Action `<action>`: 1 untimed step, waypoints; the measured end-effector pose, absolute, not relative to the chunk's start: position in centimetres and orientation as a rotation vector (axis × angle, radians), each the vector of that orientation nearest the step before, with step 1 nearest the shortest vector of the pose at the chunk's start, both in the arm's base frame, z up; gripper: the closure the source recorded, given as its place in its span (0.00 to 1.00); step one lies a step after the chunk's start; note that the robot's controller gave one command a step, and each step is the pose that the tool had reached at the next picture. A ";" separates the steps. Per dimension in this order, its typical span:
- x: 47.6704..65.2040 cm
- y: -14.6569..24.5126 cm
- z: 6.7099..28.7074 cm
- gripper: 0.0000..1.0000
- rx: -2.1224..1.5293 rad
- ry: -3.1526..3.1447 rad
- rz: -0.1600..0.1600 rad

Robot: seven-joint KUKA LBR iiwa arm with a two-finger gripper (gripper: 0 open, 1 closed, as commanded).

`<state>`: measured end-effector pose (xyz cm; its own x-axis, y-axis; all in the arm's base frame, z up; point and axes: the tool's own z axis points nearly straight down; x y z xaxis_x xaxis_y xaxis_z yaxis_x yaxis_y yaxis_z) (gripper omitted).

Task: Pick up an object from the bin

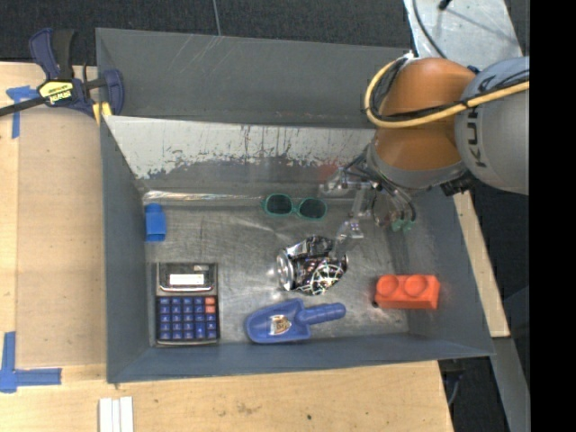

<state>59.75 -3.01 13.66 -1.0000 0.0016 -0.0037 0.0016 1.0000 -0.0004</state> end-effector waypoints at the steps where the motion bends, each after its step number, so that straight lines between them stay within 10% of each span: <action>1: 59.8 0.0 9.2 0.00 -0.363 3.110 -0.001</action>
Offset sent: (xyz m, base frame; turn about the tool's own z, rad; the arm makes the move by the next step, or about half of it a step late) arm 0.0015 0.0355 -0.0130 -0.3240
